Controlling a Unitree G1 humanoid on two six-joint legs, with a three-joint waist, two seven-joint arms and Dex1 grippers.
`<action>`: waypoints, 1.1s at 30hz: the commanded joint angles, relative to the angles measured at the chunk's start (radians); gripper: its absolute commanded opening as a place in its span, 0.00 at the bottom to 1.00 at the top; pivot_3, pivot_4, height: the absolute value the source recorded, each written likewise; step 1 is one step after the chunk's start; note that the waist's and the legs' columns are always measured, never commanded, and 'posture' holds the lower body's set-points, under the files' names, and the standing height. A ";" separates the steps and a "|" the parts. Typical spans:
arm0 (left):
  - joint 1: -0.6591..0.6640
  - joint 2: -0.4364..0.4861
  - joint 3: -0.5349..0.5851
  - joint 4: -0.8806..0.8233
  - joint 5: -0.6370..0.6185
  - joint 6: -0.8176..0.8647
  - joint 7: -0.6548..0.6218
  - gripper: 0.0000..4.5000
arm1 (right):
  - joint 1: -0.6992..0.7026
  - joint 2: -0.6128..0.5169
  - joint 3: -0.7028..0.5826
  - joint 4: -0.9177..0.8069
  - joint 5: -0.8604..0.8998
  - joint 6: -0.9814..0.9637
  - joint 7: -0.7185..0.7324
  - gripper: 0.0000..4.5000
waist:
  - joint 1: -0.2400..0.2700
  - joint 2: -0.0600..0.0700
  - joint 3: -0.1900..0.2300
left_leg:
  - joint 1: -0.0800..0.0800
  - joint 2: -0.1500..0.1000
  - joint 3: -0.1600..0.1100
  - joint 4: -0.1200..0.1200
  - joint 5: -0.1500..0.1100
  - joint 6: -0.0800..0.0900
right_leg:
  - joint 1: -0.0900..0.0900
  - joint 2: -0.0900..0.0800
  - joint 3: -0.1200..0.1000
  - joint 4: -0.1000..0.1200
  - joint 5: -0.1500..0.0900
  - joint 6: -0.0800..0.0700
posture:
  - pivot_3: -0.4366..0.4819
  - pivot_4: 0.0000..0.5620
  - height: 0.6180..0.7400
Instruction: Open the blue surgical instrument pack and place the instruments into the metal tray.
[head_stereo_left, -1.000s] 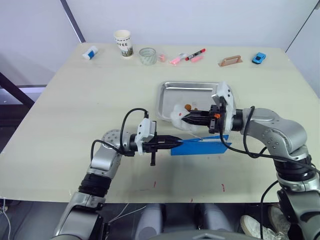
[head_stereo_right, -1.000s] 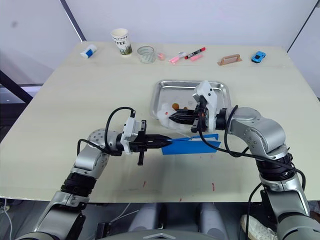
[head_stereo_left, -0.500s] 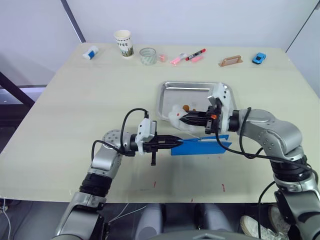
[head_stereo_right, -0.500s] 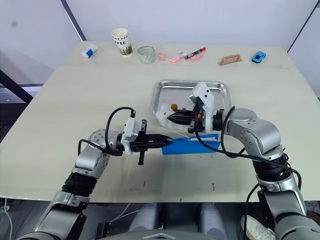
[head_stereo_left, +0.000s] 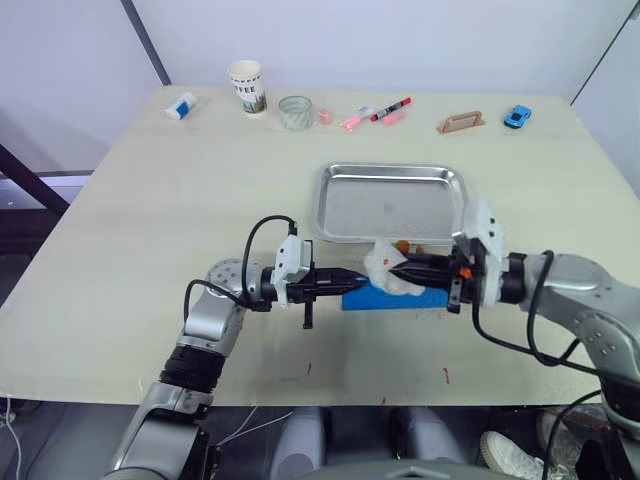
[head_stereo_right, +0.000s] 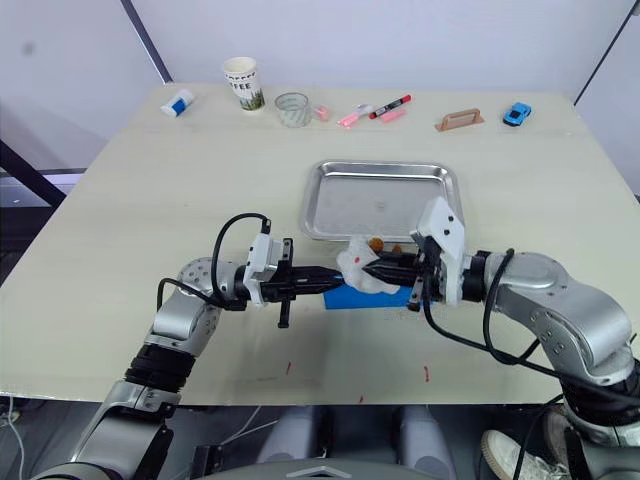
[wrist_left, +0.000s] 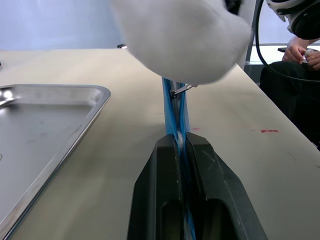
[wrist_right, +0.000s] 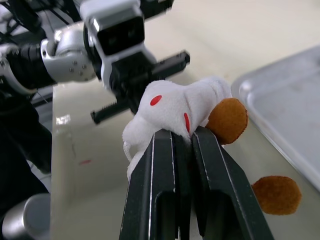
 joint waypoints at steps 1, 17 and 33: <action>-0.001 0.003 0.000 0.022 0.024 -0.006 0.011 0.00 | 0.055 -0.010 -0.060 -0.092 0.049 0.017 -0.052 0.02 | 0.001 0.000 0.000 | 0.000 0.000 0.000 0.000 0.000 0.000 | 0.000 0.000 0.000 0.000 0.000 0.000 | 0.48 0.27 1.00; -0.024 -0.016 -0.004 0.047 0.035 -0.026 0.019 0.00 | 0.295 -0.141 -0.011 -0.118 -0.055 -0.215 0.093 0.62 | 0.001 -0.001 0.000 | 0.000 0.000 0.000 0.000 0.000 0.000 | 0.001 0.000 -0.001 0.000 0.000 0.000 | 0.48 0.27 1.00; -0.016 -0.006 -0.005 0.018 0.030 -0.054 -0.015 0.00 | 0.141 -0.192 -0.121 0.286 -0.065 -0.457 0.398 1.00 | 0.003 -0.001 -0.001 | 0.002 -0.001 -0.001 0.000 0.000 0.000 | 0.003 0.000 -0.002 -0.002 0.000 0.000 | 0.48 0.27 1.00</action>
